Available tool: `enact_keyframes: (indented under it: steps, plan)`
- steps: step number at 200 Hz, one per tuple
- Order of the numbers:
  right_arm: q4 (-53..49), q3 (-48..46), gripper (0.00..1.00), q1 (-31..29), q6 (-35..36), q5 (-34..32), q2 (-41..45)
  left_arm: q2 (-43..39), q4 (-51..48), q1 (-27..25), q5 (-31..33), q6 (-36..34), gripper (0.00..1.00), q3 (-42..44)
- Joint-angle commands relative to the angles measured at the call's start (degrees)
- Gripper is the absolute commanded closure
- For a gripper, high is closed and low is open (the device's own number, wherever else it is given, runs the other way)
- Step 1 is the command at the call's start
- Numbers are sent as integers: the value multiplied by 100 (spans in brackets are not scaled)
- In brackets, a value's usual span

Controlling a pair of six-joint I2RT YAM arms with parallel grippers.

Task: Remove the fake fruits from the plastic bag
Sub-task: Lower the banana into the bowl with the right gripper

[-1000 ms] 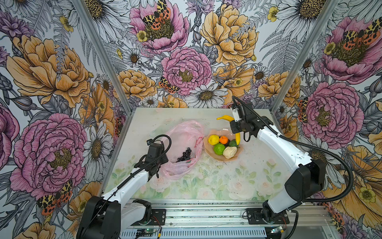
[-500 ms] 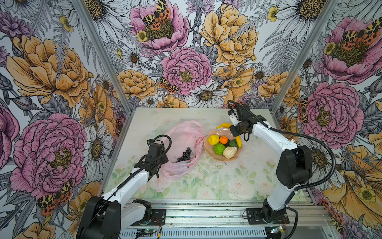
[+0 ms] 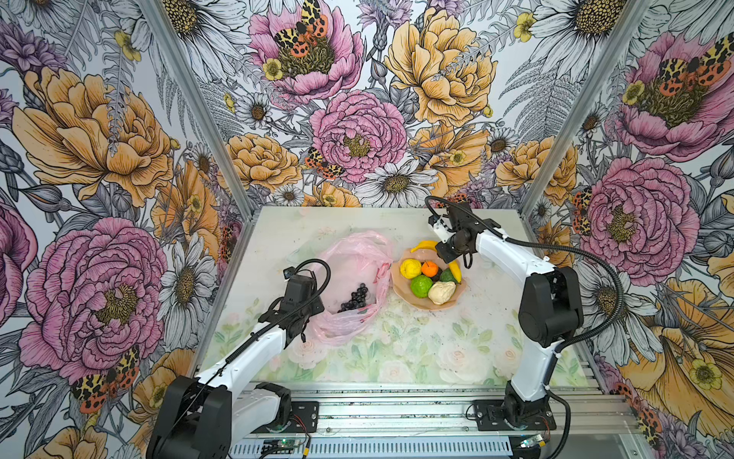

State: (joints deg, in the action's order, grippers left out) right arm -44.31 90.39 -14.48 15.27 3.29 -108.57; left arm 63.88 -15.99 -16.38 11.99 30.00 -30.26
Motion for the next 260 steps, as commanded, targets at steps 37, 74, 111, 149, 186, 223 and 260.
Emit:
enact_keyframes:
  steps: [37,74,111,149,186,223,260]
  plan:
    - [-47,371,84,152,483,154,-187,57,157,-56,-45,-68,99,29]
    - [-147,588,84,156,643,19,-472,88,118,-95,-45,-78,99,0]
    - [-277,815,86,161,735,48,-689,115,114,-116,166,-69,99,-20]
    - [-356,892,86,139,793,192,-788,167,94,-163,226,-69,99,-51]
    - [-401,874,85,154,777,487,-848,217,83,-189,243,-76,99,-77]
    - [-438,883,81,150,792,559,-953,261,74,-214,260,-84,99,-103]
    - [-447,902,76,150,785,510,-992,254,70,-227,288,-82,99,-103]
